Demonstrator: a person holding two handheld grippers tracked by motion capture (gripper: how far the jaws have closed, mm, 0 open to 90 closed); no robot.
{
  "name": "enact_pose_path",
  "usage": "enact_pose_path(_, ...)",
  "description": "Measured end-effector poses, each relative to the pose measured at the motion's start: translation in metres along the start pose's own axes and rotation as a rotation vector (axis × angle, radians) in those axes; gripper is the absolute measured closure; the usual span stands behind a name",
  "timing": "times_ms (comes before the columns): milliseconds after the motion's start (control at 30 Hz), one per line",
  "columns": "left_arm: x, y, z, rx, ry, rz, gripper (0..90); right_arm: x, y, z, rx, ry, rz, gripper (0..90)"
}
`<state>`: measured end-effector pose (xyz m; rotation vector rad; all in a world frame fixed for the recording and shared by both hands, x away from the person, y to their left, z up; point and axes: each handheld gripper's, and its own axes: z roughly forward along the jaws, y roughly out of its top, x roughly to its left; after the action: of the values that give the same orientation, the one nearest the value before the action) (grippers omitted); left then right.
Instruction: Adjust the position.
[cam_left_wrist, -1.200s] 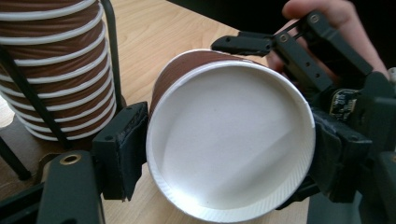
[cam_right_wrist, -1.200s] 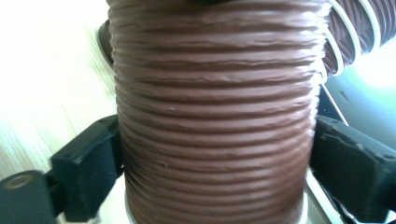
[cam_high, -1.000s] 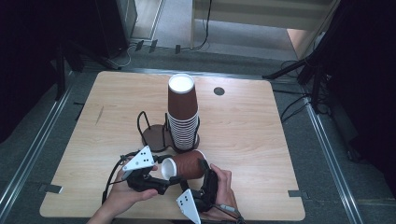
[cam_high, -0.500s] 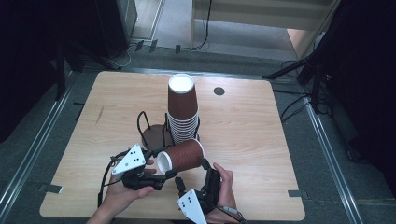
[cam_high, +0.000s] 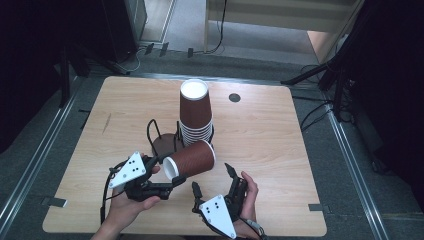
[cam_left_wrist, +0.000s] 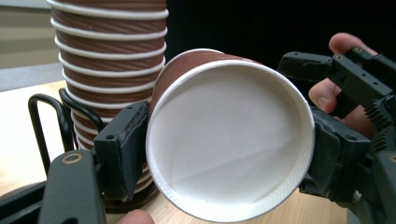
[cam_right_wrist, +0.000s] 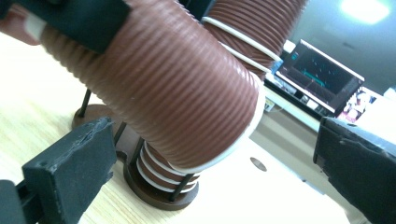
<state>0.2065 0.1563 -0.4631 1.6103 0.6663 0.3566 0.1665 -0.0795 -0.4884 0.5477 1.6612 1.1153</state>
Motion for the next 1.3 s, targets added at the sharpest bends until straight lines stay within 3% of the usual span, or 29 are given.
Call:
enact_pose_path(200,-0.001,0.002,-0.003,-0.042,0.009,-0.009,24.0,-0.004,0.002,-0.001,0.033,0.014,0.117,0.0)
enact_pose_path(433,-0.001,0.003,-0.005,-0.078,-0.005,-0.01,24.0,-0.015,0.003,-0.001,0.038,0.025,0.321,0.0)
enact_pose_path(500,-0.001,0.003,-0.006,-0.09,-0.012,-0.017,24.0,-0.019,0.003,-0.001,0.035,0.036,0.404,0.7)
enact_pose_path(567,-0.002,0.004,-0.006,-0.105,-0.016,-0.02,24.0,-0.023,0.002,-0.001,0.05,0.057,0.528,3.2)
enact_pose_path(600,-0.002,0.004,-0.006,-0.109,-0.013,-0.018,24.0,-0.024,0.001,-0.001,0.055,0.058,0.567,4.0)
enact_pose_path(700,-0.003,0.003,-0.005,-0.128,-0.019,-0.017,24.0,-0.029,0.002,-0.003,0.062,0.068,0.671,6.3)
enact_pose_path(767,-0.004,0.001,-0.004,-0.149,-0.024,-0.015,24.0,-0.031,0.003,-0.005,0.06,0.089,0.716,3.7)
enact_pose_path(800,-0.004,0.001,-0.004,-0.149,-0.024,-0.015,24.0,-0.031,0.003,-0.005,0.06,0.089,0.716,3.7)
enact_pose_path(867,-0.006,0.0,-0.001,-0.162,-0.037,-0.018,24.0,-0.034,0.005,-0.007,0.064,0.137,0.804,0.0)
enact_pose_path(900,-0.006,0.0,-0.001,-0.162,-0.037,-0.018,24.0,-0.034,0.005,-0.007,0.064,0.137,0.804,0.0)
enact_pose_path(933,-0.008,0.0,0.002,-0.164,-0.042,-0.01,24.0,-0.035,0.006,-0.008,0.075,0.131,0.868,0.0)
enact_pose_path(1033,-0.01,-0.001,0.005,-0.167,-0.045,-0.006,24.0,-0.039,0.005,-0.009,0.091,0.129,0.987,0.0)
enact_pose_path(1167,-0.014,-0.004,0.014,-0.174,-0.06,0.0,24.0,-0.044,0.001,-0.012,0.098,0.107,1.137,0.0)
enact_pose_path(1200,-0.014,-0.004,0.014,-0.174,-0.06,0.0,24.0,-0.044,0.001,-0.012,0.098,0.107,1.137,0.0)
enact_pose_path(1233,-0.016,-0.005,0.018,-0.175,-0.061,0.012,24.0,-0.046,0.001,-0.014,0.091,0.119,1.214,0.0)
enact_pose_path(1300,-0.018,-0.006,0.022,-0.182,-0.068,0.015,24.0,-0.047,0.001,-0.016,0.103,0.117,1.274,0.0)
